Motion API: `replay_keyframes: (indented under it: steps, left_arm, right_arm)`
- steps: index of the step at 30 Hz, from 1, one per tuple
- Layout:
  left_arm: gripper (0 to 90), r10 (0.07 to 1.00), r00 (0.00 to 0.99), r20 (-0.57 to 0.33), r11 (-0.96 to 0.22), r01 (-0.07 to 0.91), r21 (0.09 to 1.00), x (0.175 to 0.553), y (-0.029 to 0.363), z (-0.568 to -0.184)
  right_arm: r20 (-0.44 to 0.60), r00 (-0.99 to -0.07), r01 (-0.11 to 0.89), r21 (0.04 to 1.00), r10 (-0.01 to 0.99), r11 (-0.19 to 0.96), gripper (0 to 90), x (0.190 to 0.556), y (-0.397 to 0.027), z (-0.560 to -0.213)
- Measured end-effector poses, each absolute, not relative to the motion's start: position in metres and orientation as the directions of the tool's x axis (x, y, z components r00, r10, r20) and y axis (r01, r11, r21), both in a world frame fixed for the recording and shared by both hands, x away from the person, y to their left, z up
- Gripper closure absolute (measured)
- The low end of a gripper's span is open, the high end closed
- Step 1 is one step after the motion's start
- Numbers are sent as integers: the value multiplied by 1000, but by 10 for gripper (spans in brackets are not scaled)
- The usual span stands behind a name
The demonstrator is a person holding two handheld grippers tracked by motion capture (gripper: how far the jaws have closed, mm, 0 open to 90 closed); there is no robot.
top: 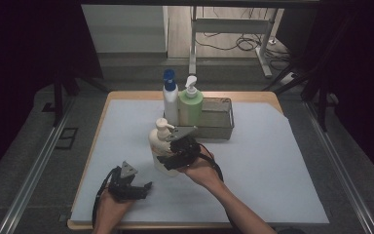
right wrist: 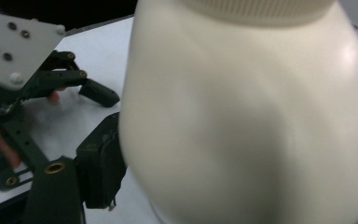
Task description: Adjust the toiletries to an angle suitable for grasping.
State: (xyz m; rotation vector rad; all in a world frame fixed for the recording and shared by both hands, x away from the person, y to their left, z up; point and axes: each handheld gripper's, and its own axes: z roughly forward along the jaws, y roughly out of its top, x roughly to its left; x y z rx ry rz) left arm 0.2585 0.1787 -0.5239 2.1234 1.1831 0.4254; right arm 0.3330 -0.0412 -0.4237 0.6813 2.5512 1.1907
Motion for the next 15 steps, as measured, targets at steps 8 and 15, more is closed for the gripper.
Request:
replay_keyframes:
  steps: [8,15]
  left_arm:
    - [124,843,537,-35,-372,628,684,258,179,-524]
    - [124,843,537,-36,-371,628,684,258,179,-524]
  right_arm:
    - [-10,-857,319,775,515,545,360,335,-41,-421]
    - [-28,-852,314,771,523,554,369,330,-42,-419]
